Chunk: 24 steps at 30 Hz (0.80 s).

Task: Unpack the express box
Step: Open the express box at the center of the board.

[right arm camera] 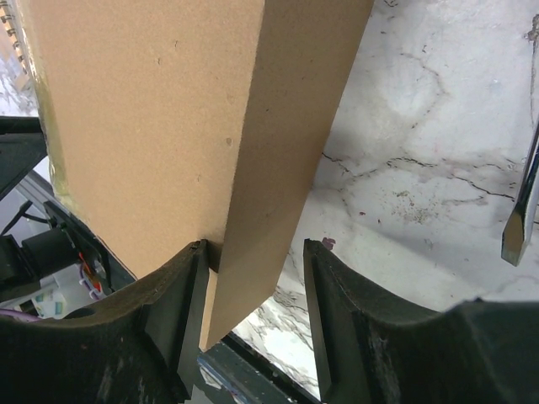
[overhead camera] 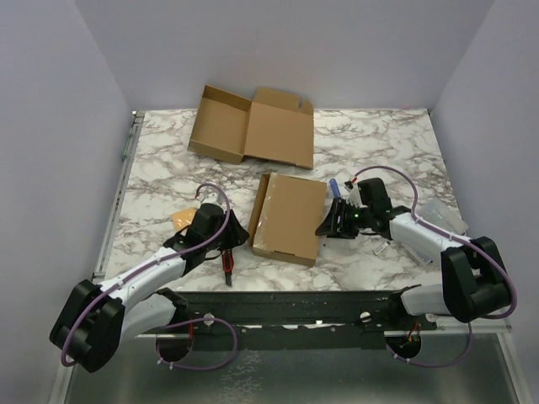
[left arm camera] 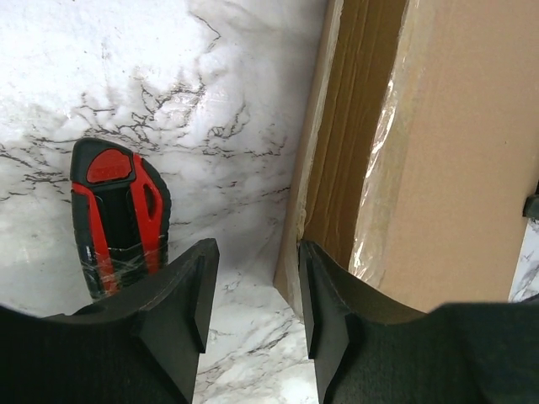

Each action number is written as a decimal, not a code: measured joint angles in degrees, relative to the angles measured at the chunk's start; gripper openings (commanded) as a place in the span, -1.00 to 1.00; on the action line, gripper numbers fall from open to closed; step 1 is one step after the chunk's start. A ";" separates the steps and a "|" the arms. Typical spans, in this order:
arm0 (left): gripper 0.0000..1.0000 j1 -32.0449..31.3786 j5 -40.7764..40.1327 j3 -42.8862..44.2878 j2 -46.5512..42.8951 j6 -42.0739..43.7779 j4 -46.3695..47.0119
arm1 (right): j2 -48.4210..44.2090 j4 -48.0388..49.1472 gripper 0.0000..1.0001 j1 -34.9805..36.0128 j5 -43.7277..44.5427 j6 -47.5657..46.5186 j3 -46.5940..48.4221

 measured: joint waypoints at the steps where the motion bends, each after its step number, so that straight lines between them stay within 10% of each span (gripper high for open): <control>1: 0.02 0.00 0.11 -0.13 -0.22 0.02 0.11 | 0.02 0.11 0.04 0.02 -0.02 0.00 0.00; 12: -0.01 0.00 4.28 3.80 10.99 1.53 3.72 | 0.72 1.14 0.04 0.02 -0.96 -0.17 -0.02; 21: -1.00 1.14 4.24 10.97 21.29 6.64 6.80 | 1.36 4.74 0.04 0.02 -1.84 -0.07 -1.11; 24: -1.00 1.16 4.09 12.26 20.15 9.60 4.70 | 1.44 6.32 0.04 0.02 -1.86 0.00 -1.60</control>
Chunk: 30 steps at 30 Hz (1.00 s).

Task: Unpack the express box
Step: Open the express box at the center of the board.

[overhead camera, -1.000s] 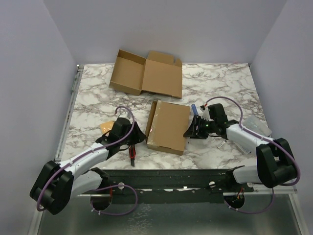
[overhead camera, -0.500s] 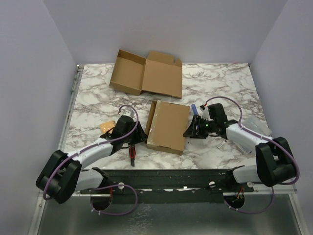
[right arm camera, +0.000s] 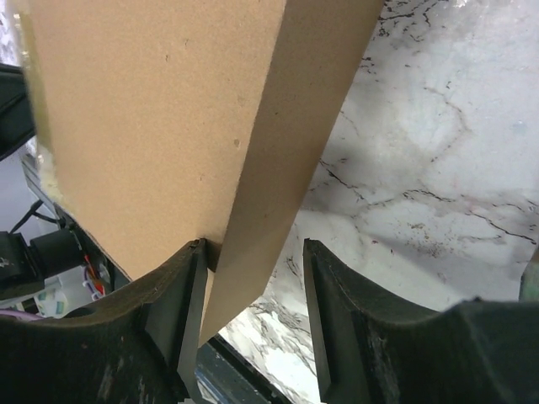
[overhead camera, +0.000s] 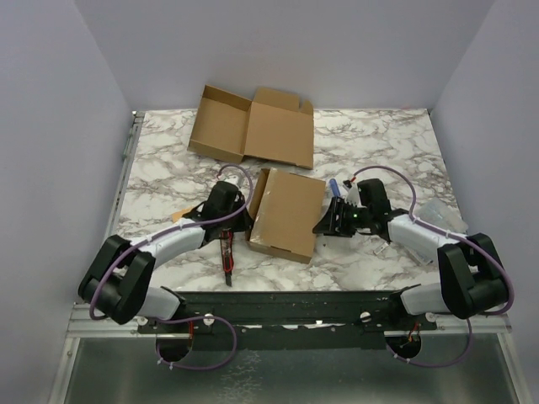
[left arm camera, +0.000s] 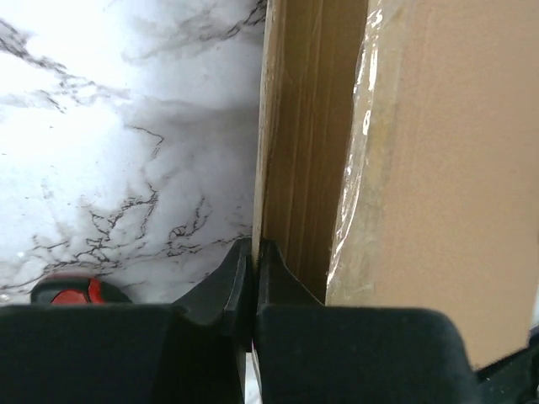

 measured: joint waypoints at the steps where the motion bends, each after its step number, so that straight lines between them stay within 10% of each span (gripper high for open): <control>1: -1.00 0.09 -0.07 0.72 -1.27 1.40 -1.88 | 0.00 0.55 0.04 0.00 0.00 0.17 -0.26; 16: -1.00 0.72 4.50 24.33 -15.32 10.36 -22.99 | 3.37 -0.15 0.07 0.15 2.38 0.90 -0.70; 25: -1.00 0.37 4.90 32.65 -14.14 12.37 -32.26 | -10.49 -11.41 0.75 0.39 6.80 -2.36 10.25; 30: -1.00 0.09 4.83 34.99 -12.81 13.62 -35.41 | -8.96 -10.23 0.81 6.34 3.85 -0.42 20.79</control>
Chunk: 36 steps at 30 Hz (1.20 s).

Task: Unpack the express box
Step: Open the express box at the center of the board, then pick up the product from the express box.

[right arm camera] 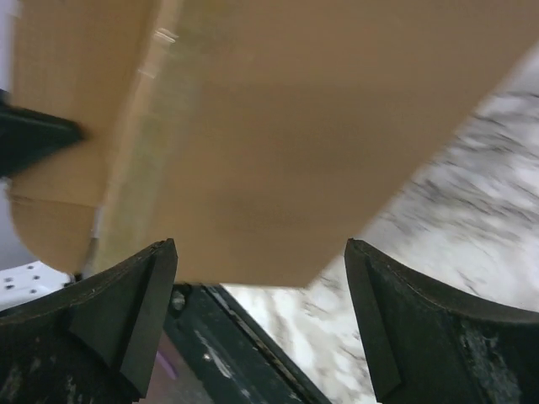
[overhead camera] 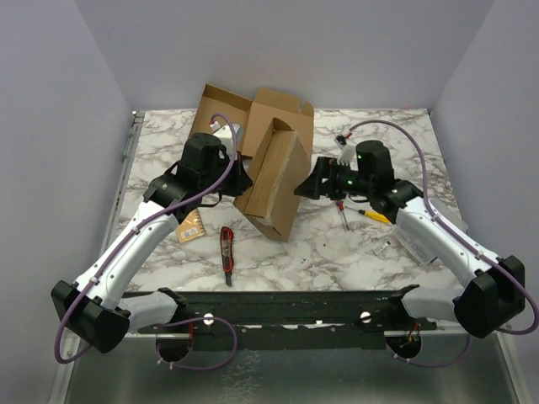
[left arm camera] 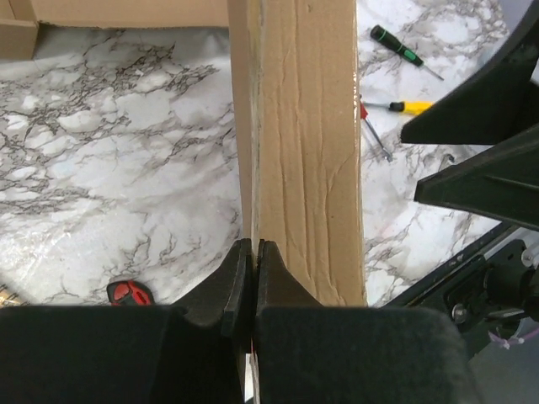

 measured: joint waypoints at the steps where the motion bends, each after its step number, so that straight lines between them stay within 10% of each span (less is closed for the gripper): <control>1: -1.00 -0.11 -0.09 0.33 0.15 0.13 -0.76 | 1.42 -0.13 0.82 1.90 0.24 0.66 2.38; 15: -1.00 -3.13 -4.46 0.90 -0.81 2.08 -8.31 | 15.23 -9.42 0.82 17.62 23.32 5.55 19.76; 36: -1.00 -3.13 -2.91 0.55 -6.38 0.37 -6.08 | 11.58 -12.83 0.74 15.34 37.86 3.50 1.99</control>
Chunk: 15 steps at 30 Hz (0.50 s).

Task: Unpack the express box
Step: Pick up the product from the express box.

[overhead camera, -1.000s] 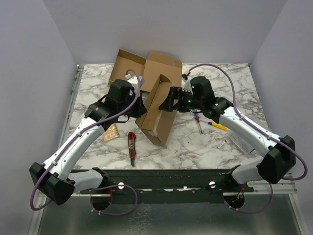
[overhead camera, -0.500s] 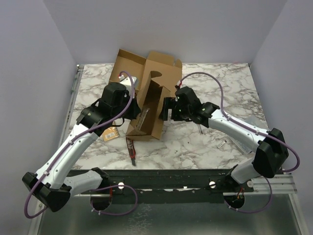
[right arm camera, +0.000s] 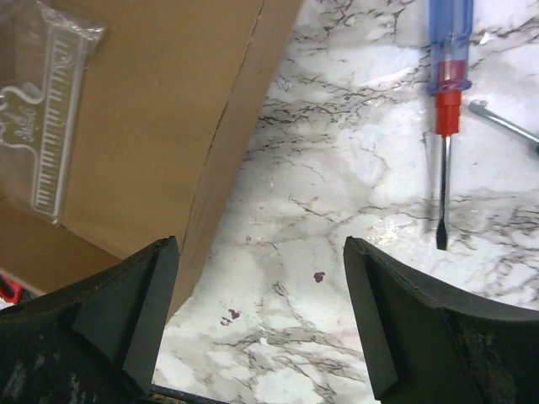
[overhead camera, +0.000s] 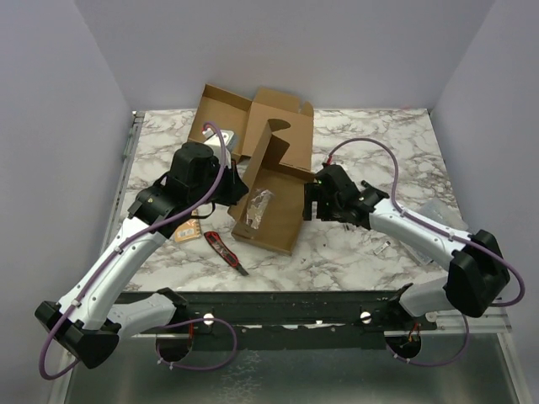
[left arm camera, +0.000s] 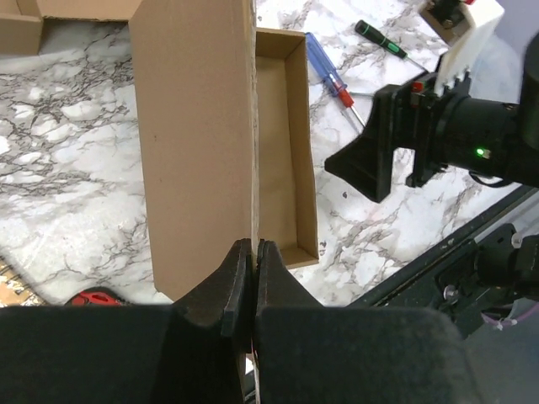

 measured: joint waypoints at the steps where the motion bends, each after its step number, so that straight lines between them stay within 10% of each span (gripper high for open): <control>1: -1.00 0.00 0.17 0.00 -0.02 -0.39 0.22 | -1.18 -0.63 0.71 0.00 0.63 -0.70 0.00; 15: -1.00 0.00 1.53 -2.14 -0.24 -7.58 4.42 | 3.37 18.34 0.46 0.70 -9.55 8.61 2.38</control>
